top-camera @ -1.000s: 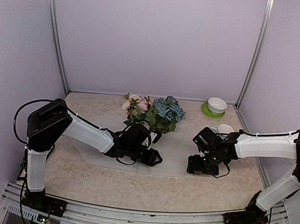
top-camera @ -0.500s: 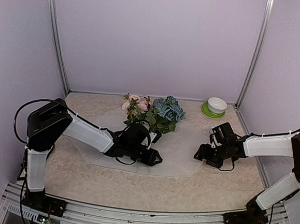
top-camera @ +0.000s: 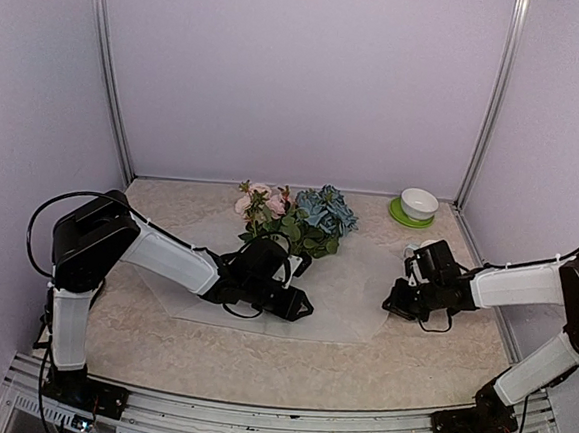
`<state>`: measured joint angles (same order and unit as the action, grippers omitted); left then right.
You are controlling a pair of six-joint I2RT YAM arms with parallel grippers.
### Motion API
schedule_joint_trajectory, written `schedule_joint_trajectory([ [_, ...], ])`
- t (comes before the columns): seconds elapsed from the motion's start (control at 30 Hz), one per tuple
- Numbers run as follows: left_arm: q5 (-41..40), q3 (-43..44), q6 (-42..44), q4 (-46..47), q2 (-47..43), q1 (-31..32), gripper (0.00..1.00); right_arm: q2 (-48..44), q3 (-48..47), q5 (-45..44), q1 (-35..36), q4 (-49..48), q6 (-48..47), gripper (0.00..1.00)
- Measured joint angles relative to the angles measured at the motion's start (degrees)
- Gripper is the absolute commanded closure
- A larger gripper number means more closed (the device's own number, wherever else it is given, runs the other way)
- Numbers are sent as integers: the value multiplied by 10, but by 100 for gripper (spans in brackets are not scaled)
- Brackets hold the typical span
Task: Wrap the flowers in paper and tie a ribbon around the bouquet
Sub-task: Pick up the one-fourth-folded wrapping paper from the center of the board.
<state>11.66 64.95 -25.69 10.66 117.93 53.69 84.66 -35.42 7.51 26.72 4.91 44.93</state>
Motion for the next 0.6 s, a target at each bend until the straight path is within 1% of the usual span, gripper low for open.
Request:
schedule_joint_trajectory([
  [0.07, 1, 0, 0, 0, 0, 0, 64, -9, 5, 0, -1, -4, 1, 100],
  [0.37, 2, 2, 0, 0, 2, -3, 64, -38, -4, 11, -1, -11, -9, 100],
  [0.6, 7, 7, -2, 14, 11, -6, 64, -38, -99, 7, 21, 39, -34, 100],
])
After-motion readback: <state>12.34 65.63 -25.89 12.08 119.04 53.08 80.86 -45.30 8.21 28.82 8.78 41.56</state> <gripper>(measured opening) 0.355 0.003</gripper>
